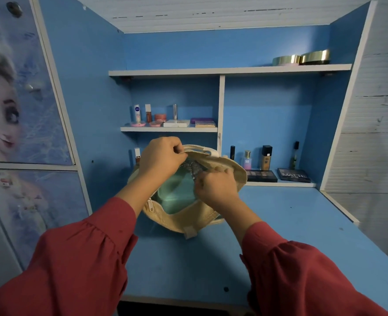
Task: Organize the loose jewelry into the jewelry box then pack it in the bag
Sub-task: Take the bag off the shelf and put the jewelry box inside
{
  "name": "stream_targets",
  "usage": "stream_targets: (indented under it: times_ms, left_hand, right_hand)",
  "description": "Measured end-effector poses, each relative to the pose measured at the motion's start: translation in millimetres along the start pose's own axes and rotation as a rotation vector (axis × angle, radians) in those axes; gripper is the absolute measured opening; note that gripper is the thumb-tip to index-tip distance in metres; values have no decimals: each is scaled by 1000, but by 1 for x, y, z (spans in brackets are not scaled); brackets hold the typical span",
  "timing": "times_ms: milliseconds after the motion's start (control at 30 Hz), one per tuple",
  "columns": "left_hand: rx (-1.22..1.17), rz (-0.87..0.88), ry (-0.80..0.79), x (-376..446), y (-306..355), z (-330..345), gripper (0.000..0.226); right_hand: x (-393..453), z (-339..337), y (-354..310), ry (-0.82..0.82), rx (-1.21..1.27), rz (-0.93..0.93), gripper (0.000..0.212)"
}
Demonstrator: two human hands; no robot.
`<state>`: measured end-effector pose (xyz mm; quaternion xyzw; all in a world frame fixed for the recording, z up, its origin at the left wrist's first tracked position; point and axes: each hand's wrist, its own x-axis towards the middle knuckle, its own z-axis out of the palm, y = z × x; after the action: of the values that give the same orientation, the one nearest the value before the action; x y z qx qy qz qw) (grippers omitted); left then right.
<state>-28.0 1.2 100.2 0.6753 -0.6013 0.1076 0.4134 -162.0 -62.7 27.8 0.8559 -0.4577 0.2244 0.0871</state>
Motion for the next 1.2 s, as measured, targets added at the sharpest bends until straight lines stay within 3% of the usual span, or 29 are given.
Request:
stream_targets:
  times_ms: [133,233,300,433,500,633,800,1100,1200]
  left_hand:
    - [9,5,2,-1,2,0,11]
    - [4,14,-3,0,2,-1,10]
    - [6,14,-5,0,2,-2,9]
    - [10,10,-30,0,0,-5,8]
    - [14,10,-44,0,-3,-6,9]
    - [12,-2,-68,1,-8,-7,13]
    - [-7,5,-60,-2,-3,-4,9]
    - [-44,16,-117,-5,-7,-6,12]
    - [-50,13,-113,-4,-7,-6,13]
  right_hand:
    - [10,17,-17,-178,58,-124,46]
    - [17,23,-26,-364,244,-147,59]
    - [16,26,-26,-461,258,-120,74]
    - [19,25,-11,-494,186,-11,93]
    - [23,21,-1,-473,236,26,91]
    - [28,14,15,-342,280,104,64]
    - [14,23,21,-355,216,148,43]
    - [-5,29,19,-133,-21,63,48]
    - [-7,30,22,-120,44,35,47]
